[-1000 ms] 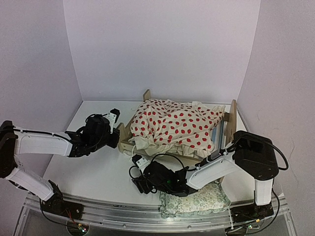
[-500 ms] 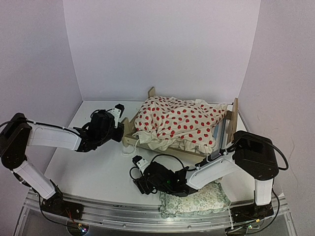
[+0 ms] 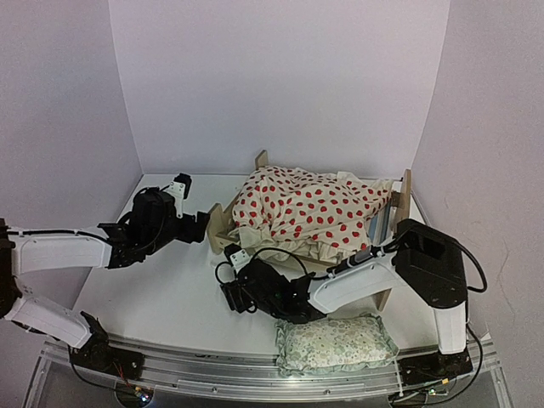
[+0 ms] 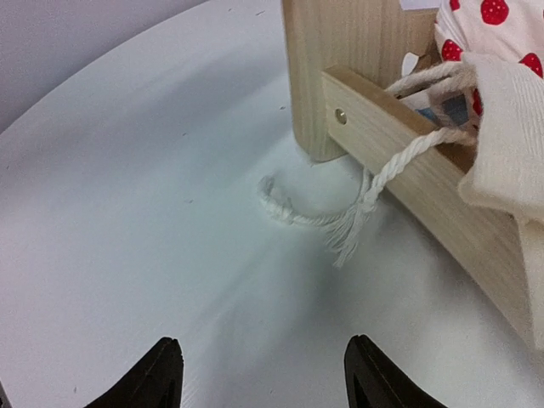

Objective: Set up the pet bed
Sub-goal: Cross the left ropes of the mattress at the bed frame base.

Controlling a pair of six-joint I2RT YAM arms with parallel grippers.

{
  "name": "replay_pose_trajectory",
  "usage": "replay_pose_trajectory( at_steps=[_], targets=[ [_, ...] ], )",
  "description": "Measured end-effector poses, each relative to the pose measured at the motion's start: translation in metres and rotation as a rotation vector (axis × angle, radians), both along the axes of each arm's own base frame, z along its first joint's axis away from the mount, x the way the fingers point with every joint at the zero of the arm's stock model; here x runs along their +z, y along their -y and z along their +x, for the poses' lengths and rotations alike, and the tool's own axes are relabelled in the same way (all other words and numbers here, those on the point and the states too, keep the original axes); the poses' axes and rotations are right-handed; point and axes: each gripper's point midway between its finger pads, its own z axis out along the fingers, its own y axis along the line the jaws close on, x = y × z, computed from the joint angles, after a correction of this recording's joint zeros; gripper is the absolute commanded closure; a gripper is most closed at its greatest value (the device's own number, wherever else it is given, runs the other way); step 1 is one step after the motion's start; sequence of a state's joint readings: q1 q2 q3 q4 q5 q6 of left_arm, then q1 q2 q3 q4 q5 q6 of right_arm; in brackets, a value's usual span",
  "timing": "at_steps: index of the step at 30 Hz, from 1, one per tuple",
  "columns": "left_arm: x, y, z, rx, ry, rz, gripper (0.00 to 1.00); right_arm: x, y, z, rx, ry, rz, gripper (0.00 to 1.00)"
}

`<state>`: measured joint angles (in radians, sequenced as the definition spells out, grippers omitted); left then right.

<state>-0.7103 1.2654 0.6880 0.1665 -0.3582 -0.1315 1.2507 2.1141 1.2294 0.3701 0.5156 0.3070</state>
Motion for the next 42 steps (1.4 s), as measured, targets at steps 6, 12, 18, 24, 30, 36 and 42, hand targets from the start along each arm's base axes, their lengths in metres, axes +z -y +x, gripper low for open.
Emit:
replay_pose_trajectory(
  at_steps=[6, 12, 18, 24, 30, 36, 42],
  targets=[
    [0.011, -0.021, -0.028, 0.028, -0.018, -0.127, 0.08, -0.008, -0.002, 0.042, -0.096, 0.000, 0.027, 0.35],
    [-0.011, -0.028, -0.051, 0.033, -0.114, -0.236, 0.14, -0.018, -0.008, 0.056, -0.142, -0.001, 0.037, 0.38],
    [-0.045, -0.024, -0.061, 0.018, -0.221, -0.255, 0.24, -0.029, -0.017, 0.064, -0.158, 0.003, 0.046, 0.49],
    [-0.072, -0.020, -0.069, 0.006, -0.298, -0.254, 0.27, -0.032, -0.016, 0.071, -0.178, 0.033, 0.060, 0.64],
    [-0.074, -0.016, -0.068, -0.002, -0.303, -0.276, 0.33, -0.026, -0.020, 0.078, -0.185, 0.088, 0.097, 0.83],
    [-0.089, -0.013, -0.065, 0.002, -0.334, -0.258, 0.37, -0.030, -0.016, 0.080, -0.185, 0.111, 0.096, 1.00],
    [-0.118, -0.012, -0.067, 0.011, -0.403, -0.197, 0.38, -0.052, 0.009, 0.069, -0.189, 0.087, 0.063, 1.00]
  ],
)
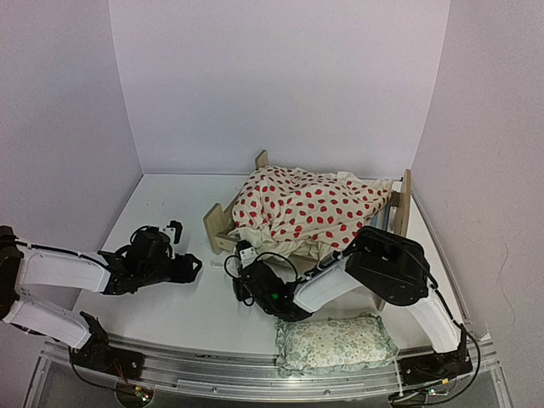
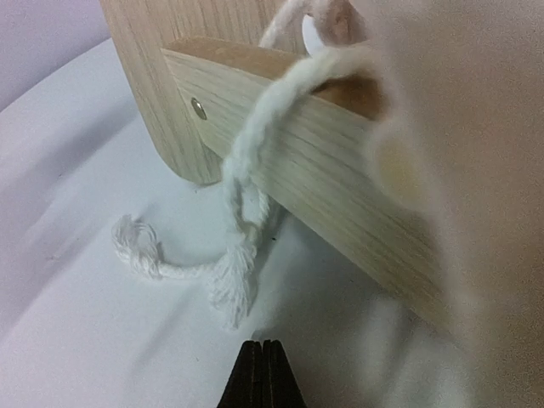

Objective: Set up the pet bed
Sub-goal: Cross the left ropes of the mattress at the bed frame base.

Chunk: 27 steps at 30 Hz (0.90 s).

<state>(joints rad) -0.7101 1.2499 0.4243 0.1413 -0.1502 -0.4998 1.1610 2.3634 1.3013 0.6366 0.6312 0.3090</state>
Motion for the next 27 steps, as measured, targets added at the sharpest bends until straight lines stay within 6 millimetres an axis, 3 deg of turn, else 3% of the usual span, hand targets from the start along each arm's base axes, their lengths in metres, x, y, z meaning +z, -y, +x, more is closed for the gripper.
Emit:
replay_pose_trajectory(
  at_steps=[8, 13, 20, 27],
  targets=[
    [-0.011, 0.022, 0.014, -0.072, -0.017, 0.043, 0.33, 0.000, 0.028, -0.028, 0.068, -0.088, -0.010, 1.00],
    [-0.023, 0.039, 0.024, -0.115, -0.039, 0.064, 0.41, 0.003, 0.028, -0.040, 0.120, -0.134, 0.007, 0.99],
    [-0.038, 0.052, 0.035, -0.138, -0.055, 0.104, 0.49, 0.006, 0.027, -0.049, 0.162, -0.163, 0.023, 0.72],
    [-0.053, 0.062, 0.048, -0.140, -0.065, 0.150, 0.52, 0.016, 0.039, -0.055, 0.166, -0.164, 0.023, 0.68]
  ],
)
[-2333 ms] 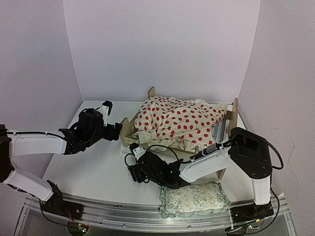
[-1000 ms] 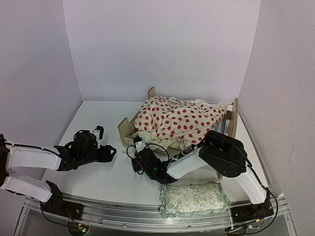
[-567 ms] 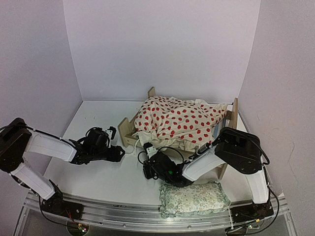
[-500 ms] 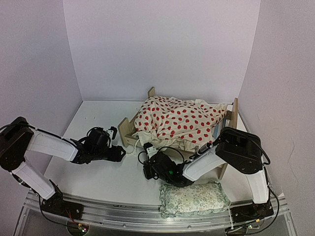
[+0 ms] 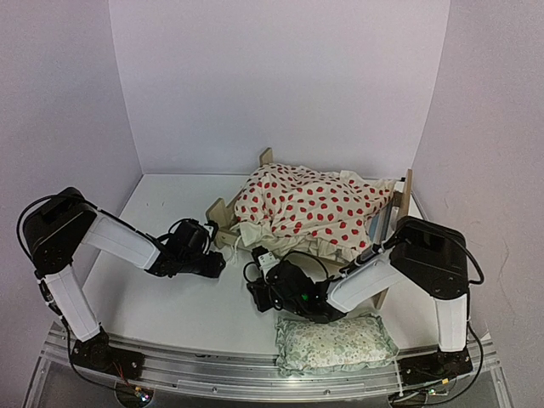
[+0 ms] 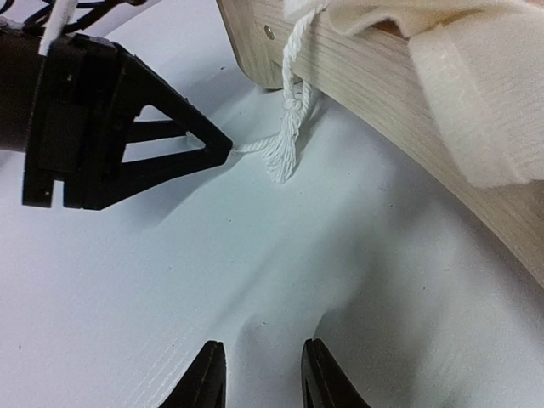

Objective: Set up the pet bed
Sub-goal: Cross the left ropes of the mattress at the bed frame base.

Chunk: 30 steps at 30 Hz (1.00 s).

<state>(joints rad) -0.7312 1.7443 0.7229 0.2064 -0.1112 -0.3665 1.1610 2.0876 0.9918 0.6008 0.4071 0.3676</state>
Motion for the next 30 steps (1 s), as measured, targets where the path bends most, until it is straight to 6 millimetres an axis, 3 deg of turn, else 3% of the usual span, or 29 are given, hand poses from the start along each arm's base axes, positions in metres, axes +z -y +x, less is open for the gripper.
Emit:
replay_pose_trajectory(
  at_steps=[2, 6, 9, 17, 23, 30],
  targets=[
    [-0.001, 0.003, 0.003, 0.005, 0.010, 0.010, 0.59, 0.004, 0.003, -0.001, 0.000, 0.001, 0.004, 0.67],
    [-0.003, 0.009, 0.006, 0.012, 0.030, 0.038, 0.87, 0.011, 0.005, -0.003, 0.002, 0.003, 0.015, 0.64],
    [-0.004, 0.009, 0.007, 0.031, 0.039, 0.048, 0.99, 0.011, 0.004, -0.004, 0.007, -0.003, 0.019, 0.58],
    [-0.002, -0.003, -0.005, 0.059, 0.032, 0.046, 1.00, 0.015, -0.002, -0.002, 0.018, 0.001, 0.024, 0.35],
    [0.008, -0.013, -0.012, 0.086, 0.039, 0.031, 1.00, 0.032, -0.037, 0.018, -0.008, 0.046, 0.083, 0.32],
    [0.026, -0.020, -0.013, 0.116, 0.070, -0.007, 1.00, 0.014, -0.057, 0.044, -0.090, 0.135, 0.073, 0.32]
  ],
)
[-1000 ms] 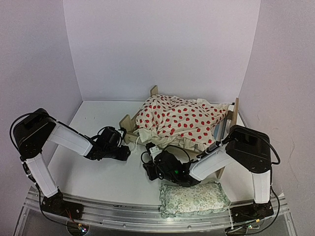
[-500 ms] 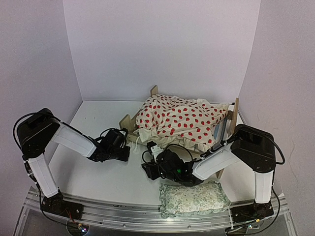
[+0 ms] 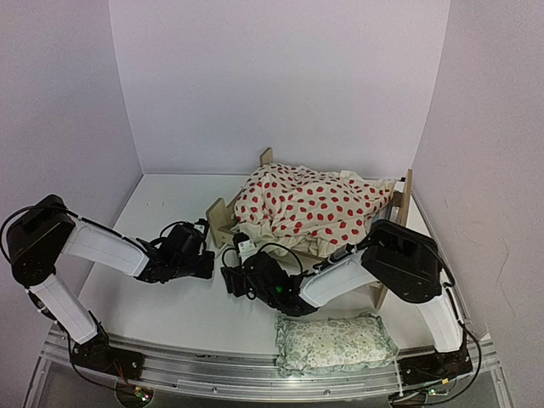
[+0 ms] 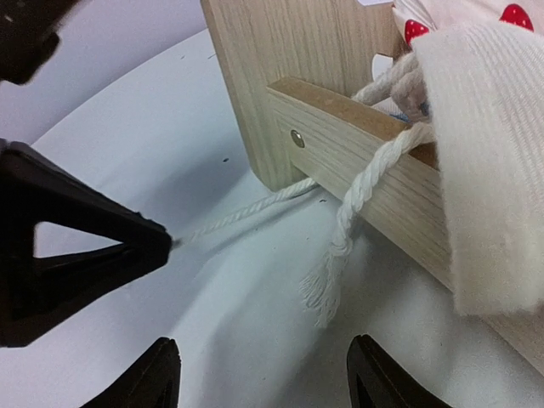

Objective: Set up the pet bed
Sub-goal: Cross the left ropes of the mattress at the bed frame base, then tie the left ropes of the mattress closest to the robot on the bed frame.

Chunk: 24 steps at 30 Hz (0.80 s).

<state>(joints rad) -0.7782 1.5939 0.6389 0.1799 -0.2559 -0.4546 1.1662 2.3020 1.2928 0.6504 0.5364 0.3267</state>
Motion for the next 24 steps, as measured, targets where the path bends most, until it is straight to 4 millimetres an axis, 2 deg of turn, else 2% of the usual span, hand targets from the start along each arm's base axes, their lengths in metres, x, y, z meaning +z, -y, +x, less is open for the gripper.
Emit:
replay_pose_trajectory(
  at_steps=[6, 11, 14, 17, 21, 22, 23, 24],
  targets=[
    [0.004, -0.005, 0.001, 0.022, 0.005, -0.018, 1.00, -0.024, -0.007, 0.020, -0.084, 0.113, -0.042, 0.33],
    [0.002, -0.010, -0.002, 0.027, -0.001, -0.016, 1.00, -0.020, -0.019, 0.038, -0.146, 0.212, -0.040, 0.38],
    [0.004, -0.011, -0.003, 0.028, 0.004, -0.020, 1.00, -0.018, -0.022, 0.045, -0.175, 0.255, -0.042, 0.45],
    [0.006, -0.011, -0.003, 0.027, 0.008, -0.025, 1.00, -0.015, -0.026, 0.050, -0.197, 0.287, -0.033, 0.55],
    [0.009, -0.012, -0.004, 0.027, 0.013, -0.032, 1.00, -0.013, -0.023, 0.055, -0.231, 0.316, -0.035, 0.81],
    [0.010, -0.012, -0.004, 0.027, 0.015, -0.033, 1.00, -0.013, -0.022, 0.056, -0.239, 0.321, -0.036, 0.93],
    [0.010, -0.012, -0.004, 0.027, 0.016, -0.035, 1.00, -0.012, -0.021, 0.056, -0.242, 0.326, -0.040, 1.00],
    [0.011, -0.012, -0.004, 0.027, 0.017, -0.036, 1.00, -0.013, -0.019, 0.057, -0.245, 0.332, -0.049, 1.00]
  ],
)
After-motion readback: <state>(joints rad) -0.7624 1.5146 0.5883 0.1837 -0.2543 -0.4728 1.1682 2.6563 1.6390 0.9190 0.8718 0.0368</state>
